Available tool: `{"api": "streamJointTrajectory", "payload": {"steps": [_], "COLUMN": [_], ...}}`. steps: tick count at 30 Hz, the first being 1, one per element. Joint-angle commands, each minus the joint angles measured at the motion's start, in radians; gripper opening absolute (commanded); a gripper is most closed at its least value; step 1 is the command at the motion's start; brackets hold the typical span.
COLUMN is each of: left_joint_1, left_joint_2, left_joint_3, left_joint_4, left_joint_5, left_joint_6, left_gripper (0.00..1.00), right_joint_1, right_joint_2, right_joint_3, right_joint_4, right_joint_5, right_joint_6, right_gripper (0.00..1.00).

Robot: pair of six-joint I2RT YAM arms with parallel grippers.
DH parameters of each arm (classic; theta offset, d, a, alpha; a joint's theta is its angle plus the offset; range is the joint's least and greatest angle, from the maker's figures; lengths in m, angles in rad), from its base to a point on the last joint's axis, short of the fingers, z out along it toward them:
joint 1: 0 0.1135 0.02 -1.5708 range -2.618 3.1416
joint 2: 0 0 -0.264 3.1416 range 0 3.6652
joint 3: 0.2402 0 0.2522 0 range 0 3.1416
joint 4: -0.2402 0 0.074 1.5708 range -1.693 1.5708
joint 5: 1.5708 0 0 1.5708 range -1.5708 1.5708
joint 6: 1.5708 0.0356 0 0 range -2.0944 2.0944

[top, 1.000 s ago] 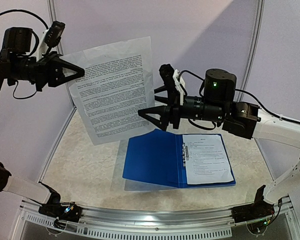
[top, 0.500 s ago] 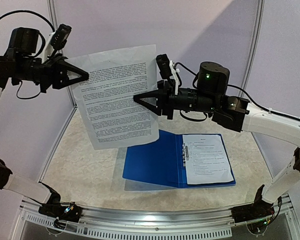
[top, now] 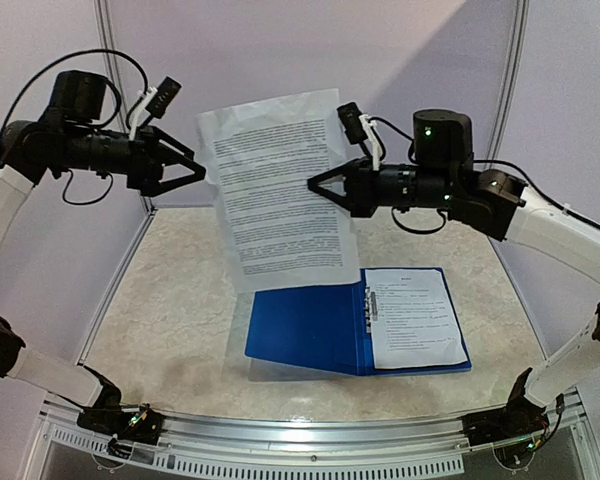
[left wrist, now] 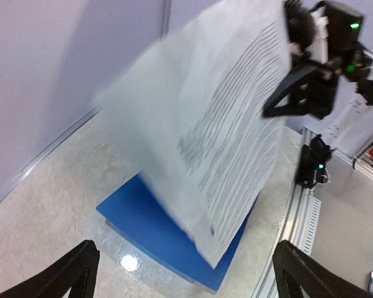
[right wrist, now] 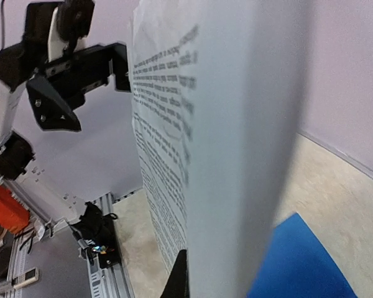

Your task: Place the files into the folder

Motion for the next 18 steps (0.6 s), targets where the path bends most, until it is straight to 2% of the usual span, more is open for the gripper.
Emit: {"api": "streamJointTrajectory", "payload": {"steps": [1,5,10,13,18], "left_joint_1": [0.015,0.018,0.017,0.014,0.013], "left_joint_2": [0.062,0.160,0.314,0.397,0.538], "left_joint_3": [-0.168,-0.328,-0.461,-0.502,-0.521], "left_joint_4": [0.119,0.217,0.339,0.401,0.465], "left_joint_5": [-0.266,-0.236,-0.100,-0.066,-0.006], "left_joint_6": [-0.121,-0.242,-0.373,-0.422,-0.481], "left_gripper": [1.00,0.99,1.00,1.00,1.00], "right_joint_1": [-0.126,-0.281,-0.455,-0.551,-0.611], "right_joint_2": [-0.087,-0.139,-0.145,-0.135,-0.090], "right_joint_3": [0.063,0.040,0.051,0.050,0.068], "right_joint_4": [-0.495,-0.729,-0.977,-1.053,-1.149], "right_joint_5": [0.124,0.057,0.028,-0.004,0.009], "right_joint_6": [0.130,0.165,0.085,0.023,-0.054], "right_gripper": [0.00,0.00,0.00,0.00,0.00]}}
